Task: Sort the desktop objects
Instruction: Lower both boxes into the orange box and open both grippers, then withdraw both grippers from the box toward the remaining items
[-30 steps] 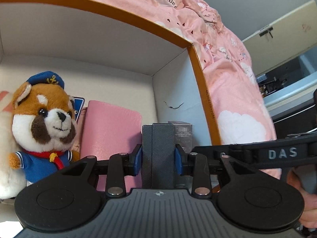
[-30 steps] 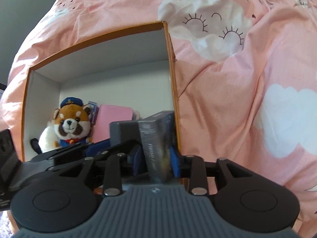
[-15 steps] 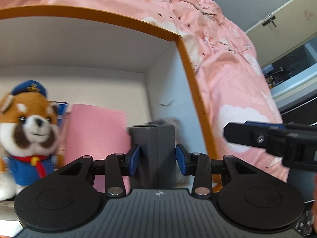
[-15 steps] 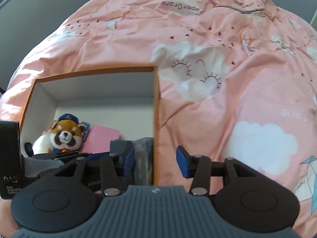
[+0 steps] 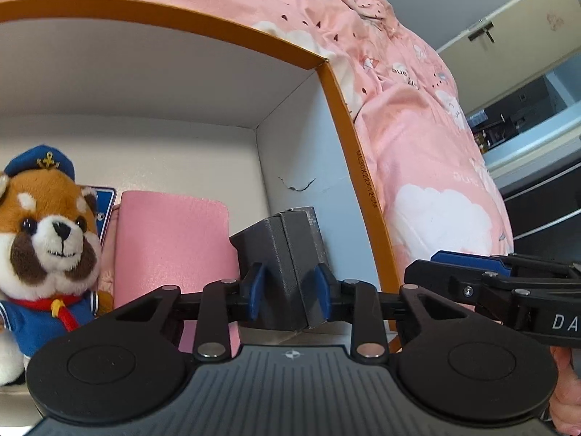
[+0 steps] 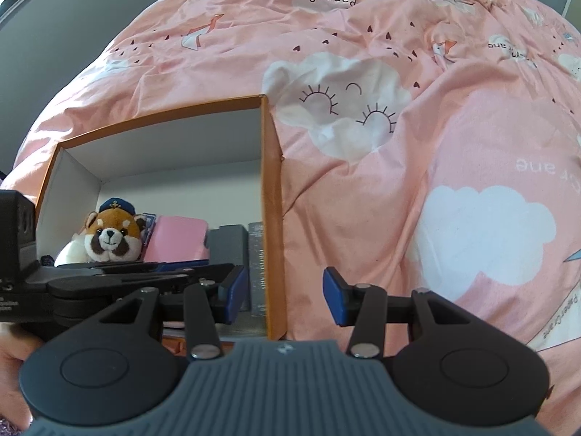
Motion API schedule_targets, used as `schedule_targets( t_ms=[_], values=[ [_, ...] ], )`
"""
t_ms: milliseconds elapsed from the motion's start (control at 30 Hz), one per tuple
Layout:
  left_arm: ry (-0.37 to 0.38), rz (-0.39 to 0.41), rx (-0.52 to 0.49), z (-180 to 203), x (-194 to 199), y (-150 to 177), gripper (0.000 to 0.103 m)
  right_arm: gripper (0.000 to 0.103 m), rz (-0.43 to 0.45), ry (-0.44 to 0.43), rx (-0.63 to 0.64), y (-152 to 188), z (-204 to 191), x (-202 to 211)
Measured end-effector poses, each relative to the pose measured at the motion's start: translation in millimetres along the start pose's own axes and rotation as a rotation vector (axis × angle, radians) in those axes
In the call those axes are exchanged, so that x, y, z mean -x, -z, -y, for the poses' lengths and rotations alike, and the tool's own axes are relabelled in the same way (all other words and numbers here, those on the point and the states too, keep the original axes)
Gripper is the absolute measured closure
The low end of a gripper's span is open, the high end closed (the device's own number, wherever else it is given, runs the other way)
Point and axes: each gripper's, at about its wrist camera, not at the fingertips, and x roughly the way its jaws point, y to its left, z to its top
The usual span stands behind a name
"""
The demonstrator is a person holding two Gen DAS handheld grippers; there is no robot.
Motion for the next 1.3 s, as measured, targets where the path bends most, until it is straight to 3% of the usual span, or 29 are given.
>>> schedule_targets(
  t_ms=[100, 200, 300, 400, 533, 667, 900, 1000, 1167, 1300],
  values=[
    [-0.009, -0.02, -0.018, 1.2, 4.7, -2.6, 0.069, 0.055, 0.003, -0.016, 0.004, 3.5, -1.4, 0.3],
    [-0.028, 0.007, -0.089, 5.4, 21.5, -8.5, 0.069, 0.055, 0.019, -0.037, 0.018, 7.6, -2.8, 2.2],
    [-0.072, 0.032, -0.185, 8.5, 37.4, -20.6, 0.069, 0.068, 0.046, -0.057, 0.06, 11.2, -7.5, 4.8],
    [-0.147, 0.03, -0.294, 10.7, 40.3, -34.3, 0.069, 0.073, 0.061, -0.08, 0.111, 12.1, -15.4, 5.2],
    [-0.197, -0.011, -0.417, 15.2, 24.3, -45.1, 0.068, 0.074, 0.074, -0.097, 0.176, 11.2, -30.2, 1.4],
    [-0.229, -0.107, -0.577, 23.9, -3.1, -41.7, 0.066, 0.073, 0.07, -0.105, 0.18, 10.0, -36.9, -4.6],
    [-0.221, -0.188, -0.662, 19.6, -26.5, -42.6, 0.064, 0.073, 0.052, -0.093, 0.172, 11.9, -31.0, -11.6],
    [-0.223, -0.23, -0.692, 18.1, -36.3, -43.4, 0.054, 0.073, 0.045, -0.087, 0.159, 10.3, -27.5, -17.1],
    [-0.211, -0.278, -0.741, 16.0, -38.2, -38.8, 0.054, 0.073, 0.034, -0.102, 0.131, 9.8, -22.5, -23.5],
    [-0.257, -0.318, -0.731, 9.8, -34.2, -37.8, 0.057, 0.073, 0.019, -0.117, 0.132, 10.3, -20.8, -27.6]
  ],
)
